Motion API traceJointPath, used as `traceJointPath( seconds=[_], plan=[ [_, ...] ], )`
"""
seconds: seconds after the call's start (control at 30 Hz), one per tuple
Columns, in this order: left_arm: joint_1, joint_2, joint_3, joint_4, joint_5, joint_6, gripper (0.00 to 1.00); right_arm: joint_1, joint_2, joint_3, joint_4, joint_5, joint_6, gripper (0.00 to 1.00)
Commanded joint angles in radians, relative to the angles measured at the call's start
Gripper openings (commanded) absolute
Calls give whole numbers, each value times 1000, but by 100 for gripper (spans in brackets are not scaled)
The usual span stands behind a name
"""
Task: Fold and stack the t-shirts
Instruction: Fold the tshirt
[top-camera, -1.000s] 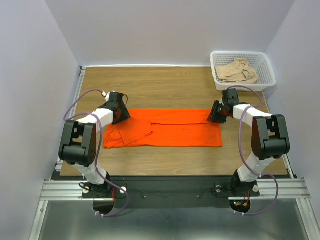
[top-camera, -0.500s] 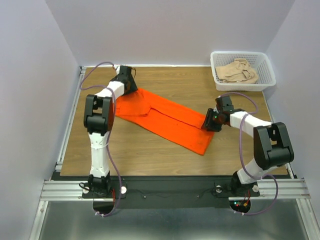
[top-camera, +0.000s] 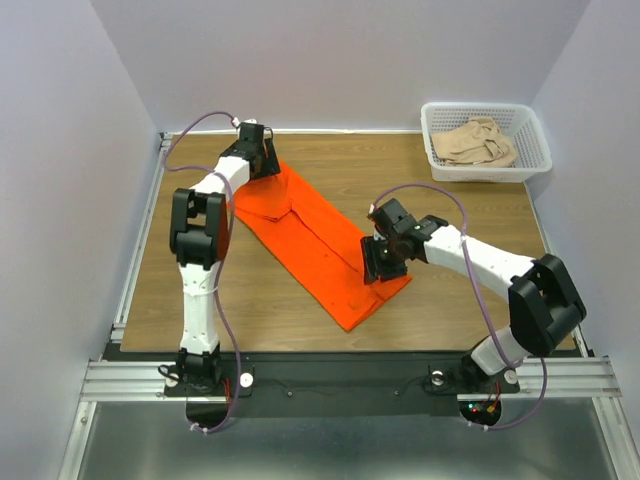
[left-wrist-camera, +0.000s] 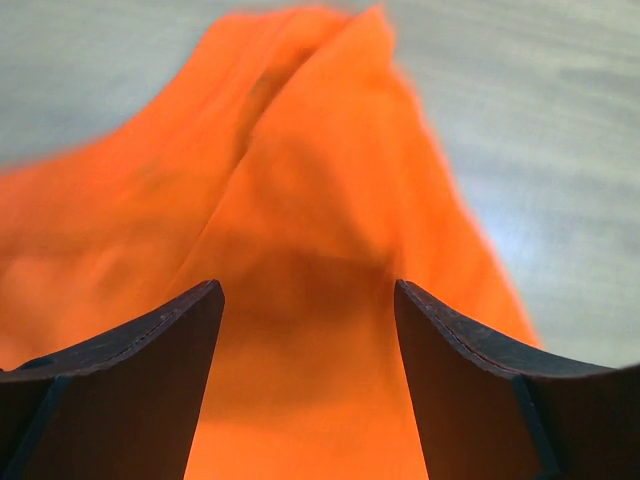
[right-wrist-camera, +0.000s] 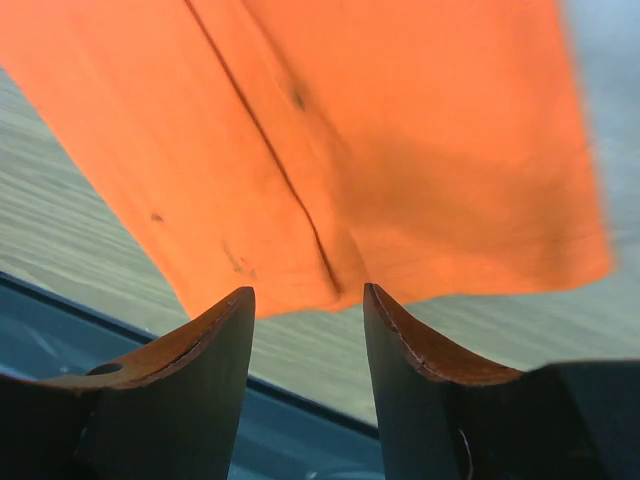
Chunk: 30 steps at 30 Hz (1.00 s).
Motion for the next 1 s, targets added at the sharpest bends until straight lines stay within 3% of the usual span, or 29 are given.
traceJointPath(
  seconds=[0.0, 0.17, 0.37, 0.97],
  plan=[
    [-5, -334, -225, 40, -96, -13, 81, 18, -35, 93, -49, 69, -129, 54],
    [-20, -494, -472, 53, -135, -79, 79, 35, 74, 176, -47, 94, -208, 54],
    [-31, -456, -528, 50, -132, -84, 75, 75, 152, 225, -49, 103, -265, 53],
    [-7, -131, -272, -49, -120, -17, 74, 254, 379, 307, -47, 83, -201, 53]
  ],
)
